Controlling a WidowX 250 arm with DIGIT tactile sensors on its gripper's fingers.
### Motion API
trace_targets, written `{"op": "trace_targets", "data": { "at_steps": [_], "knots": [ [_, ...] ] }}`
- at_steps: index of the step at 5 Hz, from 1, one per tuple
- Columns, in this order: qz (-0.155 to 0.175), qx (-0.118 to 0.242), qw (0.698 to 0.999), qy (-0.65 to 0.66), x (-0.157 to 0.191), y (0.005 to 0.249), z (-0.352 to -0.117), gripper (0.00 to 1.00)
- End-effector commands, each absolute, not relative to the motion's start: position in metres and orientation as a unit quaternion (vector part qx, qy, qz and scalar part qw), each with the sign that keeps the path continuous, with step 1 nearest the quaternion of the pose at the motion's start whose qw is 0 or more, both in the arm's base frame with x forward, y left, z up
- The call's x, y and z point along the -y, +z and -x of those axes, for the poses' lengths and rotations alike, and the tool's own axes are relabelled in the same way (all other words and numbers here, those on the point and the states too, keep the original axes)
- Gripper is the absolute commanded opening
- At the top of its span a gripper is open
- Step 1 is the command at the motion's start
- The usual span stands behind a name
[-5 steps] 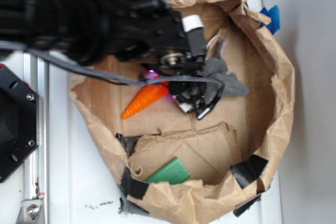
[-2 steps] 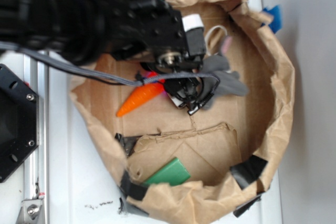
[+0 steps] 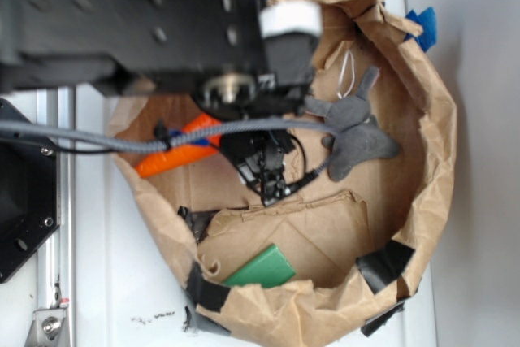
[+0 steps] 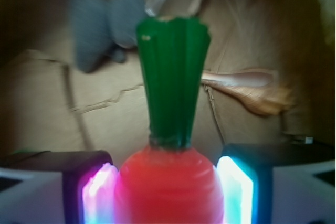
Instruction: Grab the carrot.
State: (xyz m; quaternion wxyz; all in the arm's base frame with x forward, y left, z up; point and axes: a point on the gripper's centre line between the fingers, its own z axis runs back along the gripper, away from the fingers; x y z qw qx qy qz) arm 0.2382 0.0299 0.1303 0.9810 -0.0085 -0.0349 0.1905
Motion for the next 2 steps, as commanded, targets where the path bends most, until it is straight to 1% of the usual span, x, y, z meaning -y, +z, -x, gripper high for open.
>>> {"op": "trace_targets", "data": {
  "at_steps": [1,2],
  "knots": [
    [0.011,0.050,0.984,0.173,-0.0335,0.1874,-0.2452,0.00],
    [0.003,0.055,0.982,0.180,-0.0318,0.1802,-0.2477,0.00]
  ]
}}
